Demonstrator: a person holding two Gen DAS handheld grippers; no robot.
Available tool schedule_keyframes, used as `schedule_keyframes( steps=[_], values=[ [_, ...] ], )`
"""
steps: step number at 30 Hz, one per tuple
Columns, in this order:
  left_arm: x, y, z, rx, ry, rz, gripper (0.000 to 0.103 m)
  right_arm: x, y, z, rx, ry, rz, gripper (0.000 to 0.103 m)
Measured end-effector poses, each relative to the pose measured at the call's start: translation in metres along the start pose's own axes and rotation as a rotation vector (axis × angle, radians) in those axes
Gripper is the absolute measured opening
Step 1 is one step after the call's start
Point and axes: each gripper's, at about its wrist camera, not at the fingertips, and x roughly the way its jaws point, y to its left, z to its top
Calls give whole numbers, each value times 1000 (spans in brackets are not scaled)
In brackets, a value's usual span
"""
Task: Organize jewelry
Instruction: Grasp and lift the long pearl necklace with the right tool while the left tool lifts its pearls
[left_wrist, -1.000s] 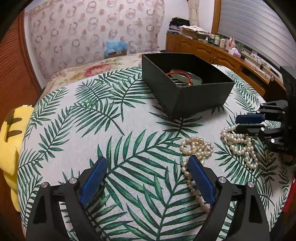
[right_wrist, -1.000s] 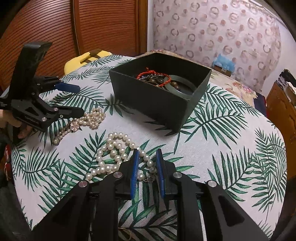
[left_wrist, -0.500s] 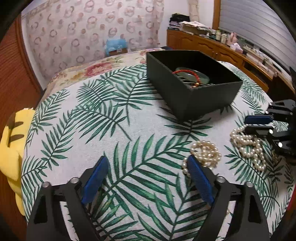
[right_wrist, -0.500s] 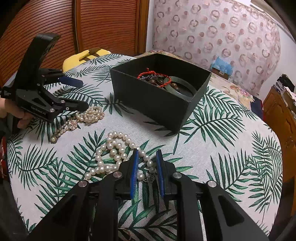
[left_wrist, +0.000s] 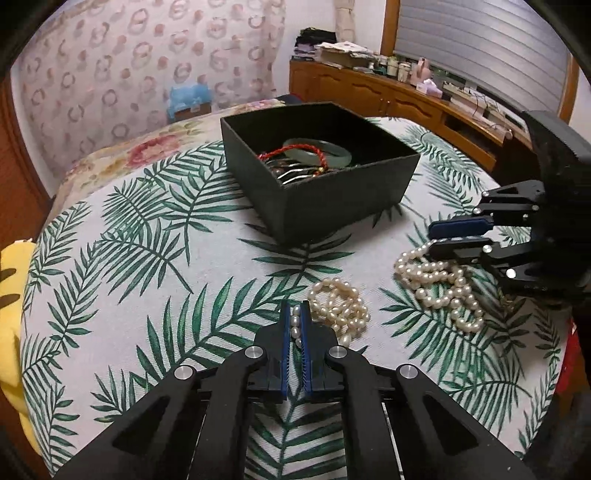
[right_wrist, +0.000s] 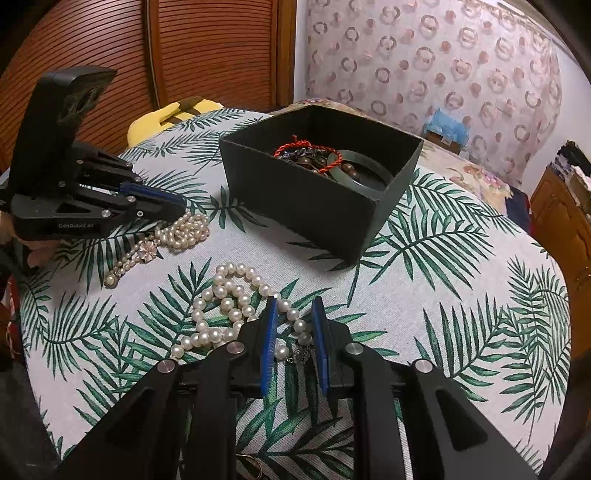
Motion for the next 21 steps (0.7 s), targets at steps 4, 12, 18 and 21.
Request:
schedule_keyframes(
  steps=[4, 12, 18, 21],
  values=[
    [-20, -2, 7, -27, -66, -5, 4, 1, 3, 4, -25, 25, -8, 8],
    [-69, -8, 28, -42, -203, -14, 4, -33, 14, 22, -33, -72, -43, 8],
    [-98, -10, 43, -73, -283, 16, 4, -80, 19, 44, -48, -177, -58, 8],
    [-111, -11, 51, -76, -324, 14, 4, -97, 21, 54, -56, -216, -62, 8]
  ],
)
